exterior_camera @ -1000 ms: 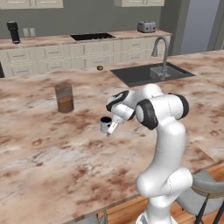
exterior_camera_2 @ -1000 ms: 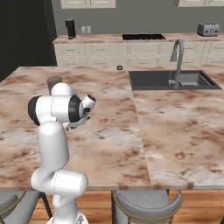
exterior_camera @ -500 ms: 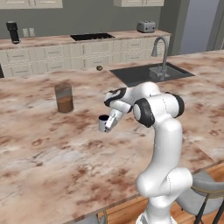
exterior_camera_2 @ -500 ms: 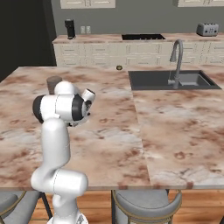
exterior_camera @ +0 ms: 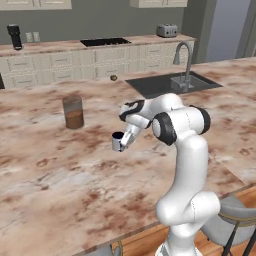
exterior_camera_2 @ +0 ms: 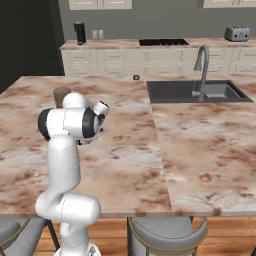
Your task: Open the cabinet directly in front. Then move the liquor and the mug to the dining counter with the jar on it.
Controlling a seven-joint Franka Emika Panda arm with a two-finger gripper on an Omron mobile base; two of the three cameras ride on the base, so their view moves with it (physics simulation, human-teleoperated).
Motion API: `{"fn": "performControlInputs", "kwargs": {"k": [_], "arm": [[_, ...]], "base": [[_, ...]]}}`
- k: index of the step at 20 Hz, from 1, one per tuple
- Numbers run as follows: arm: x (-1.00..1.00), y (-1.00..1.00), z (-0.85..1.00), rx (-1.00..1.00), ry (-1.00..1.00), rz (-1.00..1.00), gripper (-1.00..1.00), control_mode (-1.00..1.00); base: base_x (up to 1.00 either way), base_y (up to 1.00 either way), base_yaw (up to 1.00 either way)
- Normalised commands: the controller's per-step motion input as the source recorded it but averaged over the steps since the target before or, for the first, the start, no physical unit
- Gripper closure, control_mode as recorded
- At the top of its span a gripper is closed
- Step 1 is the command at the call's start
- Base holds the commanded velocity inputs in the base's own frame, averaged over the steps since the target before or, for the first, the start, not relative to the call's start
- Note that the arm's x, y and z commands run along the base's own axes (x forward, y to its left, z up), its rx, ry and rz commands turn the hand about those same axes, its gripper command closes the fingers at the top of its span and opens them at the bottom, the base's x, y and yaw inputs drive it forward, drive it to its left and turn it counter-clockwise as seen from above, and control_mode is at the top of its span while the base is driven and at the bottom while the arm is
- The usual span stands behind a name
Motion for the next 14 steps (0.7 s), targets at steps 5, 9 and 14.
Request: {"fn": "performControlInputs", "kwargs": {"k": [5,9,14], "arm": [[-0.12,0.0,0.86,0.08,-0.1,-0.07,-1.0,-1.0],[-0.33,-0.09,1.0,0.11,-0.18,-0.05,-1.0,-1.0],[-0.67,-0.25,1.0,0.12,-0.18,-0.01,-1.0,-1.0]], "base": [[0.0,0.0,0.0],[0.0,0.0,0.0],[0.0,0.0,0.0]]}}
